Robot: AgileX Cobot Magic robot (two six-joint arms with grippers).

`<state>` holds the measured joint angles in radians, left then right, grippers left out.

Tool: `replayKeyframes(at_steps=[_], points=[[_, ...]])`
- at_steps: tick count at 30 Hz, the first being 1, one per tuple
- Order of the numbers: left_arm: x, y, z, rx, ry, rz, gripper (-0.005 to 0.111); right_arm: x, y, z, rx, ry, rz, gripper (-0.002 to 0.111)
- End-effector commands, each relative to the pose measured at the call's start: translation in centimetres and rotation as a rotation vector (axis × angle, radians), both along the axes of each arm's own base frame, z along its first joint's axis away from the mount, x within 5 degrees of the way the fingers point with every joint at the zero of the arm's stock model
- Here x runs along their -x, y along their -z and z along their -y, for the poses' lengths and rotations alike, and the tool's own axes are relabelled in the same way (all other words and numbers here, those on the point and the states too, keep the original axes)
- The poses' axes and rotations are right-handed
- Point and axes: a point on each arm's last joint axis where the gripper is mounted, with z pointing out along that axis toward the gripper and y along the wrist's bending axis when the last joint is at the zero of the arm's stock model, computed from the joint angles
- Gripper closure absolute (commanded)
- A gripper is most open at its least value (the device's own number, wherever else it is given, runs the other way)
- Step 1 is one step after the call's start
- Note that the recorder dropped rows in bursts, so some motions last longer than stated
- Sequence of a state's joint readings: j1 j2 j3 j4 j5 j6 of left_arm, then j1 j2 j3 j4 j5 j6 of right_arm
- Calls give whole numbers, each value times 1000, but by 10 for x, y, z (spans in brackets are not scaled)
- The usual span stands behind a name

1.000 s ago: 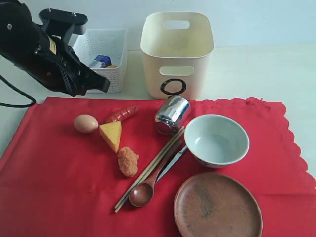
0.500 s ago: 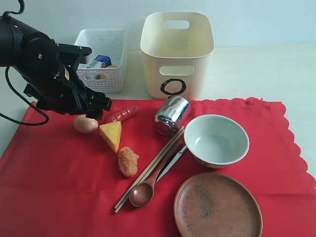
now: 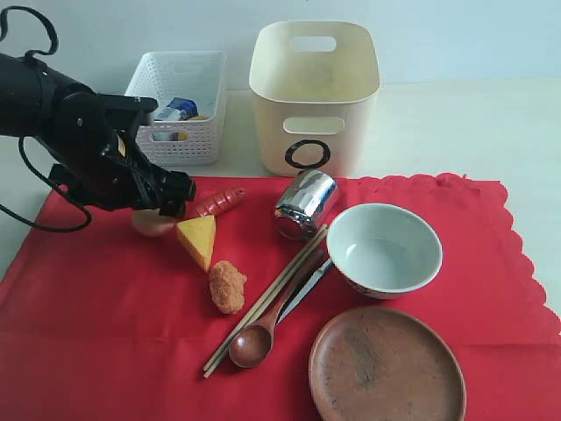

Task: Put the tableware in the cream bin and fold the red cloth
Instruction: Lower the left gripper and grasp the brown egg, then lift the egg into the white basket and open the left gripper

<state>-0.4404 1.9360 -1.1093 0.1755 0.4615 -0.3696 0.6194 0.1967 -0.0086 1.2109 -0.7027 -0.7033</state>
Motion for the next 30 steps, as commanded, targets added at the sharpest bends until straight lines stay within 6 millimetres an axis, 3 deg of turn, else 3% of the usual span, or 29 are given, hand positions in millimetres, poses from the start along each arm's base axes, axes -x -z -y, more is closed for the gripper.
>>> replayKeyframes(at_steps=[1, 6, 9, 12, 15, 17, 18, 20, 26, 30], points=[[-1, 14, 0, -1, -16, -26, 19, 0, 0, 0, 10, 6, 7, 108], [-1, 24, 0, 0, -33, -44, 20, 0, 0, 0, 10, 6, 7, 108], [-1, 24, 1, 3, -34, -42, 30, 0, 0, 0, 10, 6, 7, 108], [-1, 24, 1, 3, -36, -42, 49, 0, 0, 0, 10, 6, 7, 108], [-1, 24, 1, 3, -36, -42, 88, 0, 0, 0, 10, 6, 7, 108], [-1, 22, 1, 6, -34, -35, 106, 0, 0, 0, 10, 6, 7, 108], [-1, 19, 1, 9, -34, -29, 107, 0, 0, 0, 10, 6, 7, 108], [-2, 4, 1, 26, -34, 7, 107, 0, 0, 0, 10, 6, 7, 108], [-17, -86, 9, 170, -9, 304, 107, 0, 0, 0, 10, 6, 7, 108], [-26, -101, 15, 204, 90, 494, 107, 0, 0, 0, 10, 6, 7, 108]])
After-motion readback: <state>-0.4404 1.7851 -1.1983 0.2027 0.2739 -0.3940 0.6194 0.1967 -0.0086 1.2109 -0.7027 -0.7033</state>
